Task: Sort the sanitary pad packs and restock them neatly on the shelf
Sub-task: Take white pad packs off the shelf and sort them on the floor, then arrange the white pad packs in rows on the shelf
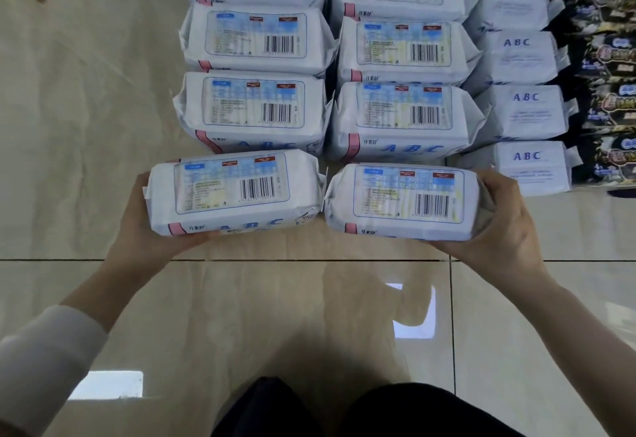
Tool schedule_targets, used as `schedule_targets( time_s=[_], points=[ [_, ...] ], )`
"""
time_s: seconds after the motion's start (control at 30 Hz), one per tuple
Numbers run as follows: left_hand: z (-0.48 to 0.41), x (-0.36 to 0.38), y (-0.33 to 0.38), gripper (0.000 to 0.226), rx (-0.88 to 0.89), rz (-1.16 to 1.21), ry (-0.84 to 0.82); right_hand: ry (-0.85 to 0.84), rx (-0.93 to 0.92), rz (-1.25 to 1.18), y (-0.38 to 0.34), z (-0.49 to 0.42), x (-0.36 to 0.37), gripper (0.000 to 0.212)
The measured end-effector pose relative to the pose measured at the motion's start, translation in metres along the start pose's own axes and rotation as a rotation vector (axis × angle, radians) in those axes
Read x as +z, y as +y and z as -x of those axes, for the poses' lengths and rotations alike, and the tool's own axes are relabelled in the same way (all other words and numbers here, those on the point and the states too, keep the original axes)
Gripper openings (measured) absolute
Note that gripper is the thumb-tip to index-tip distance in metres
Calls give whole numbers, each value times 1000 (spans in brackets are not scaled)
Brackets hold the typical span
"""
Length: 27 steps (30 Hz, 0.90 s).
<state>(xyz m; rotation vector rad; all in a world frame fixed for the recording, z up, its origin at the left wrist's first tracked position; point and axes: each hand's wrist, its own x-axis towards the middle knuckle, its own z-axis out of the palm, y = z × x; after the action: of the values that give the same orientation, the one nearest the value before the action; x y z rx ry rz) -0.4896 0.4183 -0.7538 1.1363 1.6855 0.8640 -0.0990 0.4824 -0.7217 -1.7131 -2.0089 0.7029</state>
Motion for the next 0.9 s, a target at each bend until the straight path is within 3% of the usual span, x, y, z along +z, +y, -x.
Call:
schedule_targets(
  time_s=[0.2, 0.27, 0.57, 0.67, 0.77, 0.9],
  points=[
    [53, -23, 93, 80, -75, 99, 37, -105, 129, -95, -62, 9, -74, 98],
    [70, -39, 136, 86, -108, 133, 60, -120, 147, -118, -91, 12, -120, 101],
    [144, -107, 412, 70, -130, 159, 140, -78, 224, -248, -250, 25, -378, 99],
    [166, -135, 498, 74, -143, 123, 130, -59, 205, -278, -291, 27, -457, 100],
    [184, -151, 569, 79, -140, 87, 134, -57, 215, -329, -328, 29, -522, 95],
    [195, -150, 643, 66, -85, 76, 200, -53, 193, -381, -366, 31, -579, 88]
  ],
)
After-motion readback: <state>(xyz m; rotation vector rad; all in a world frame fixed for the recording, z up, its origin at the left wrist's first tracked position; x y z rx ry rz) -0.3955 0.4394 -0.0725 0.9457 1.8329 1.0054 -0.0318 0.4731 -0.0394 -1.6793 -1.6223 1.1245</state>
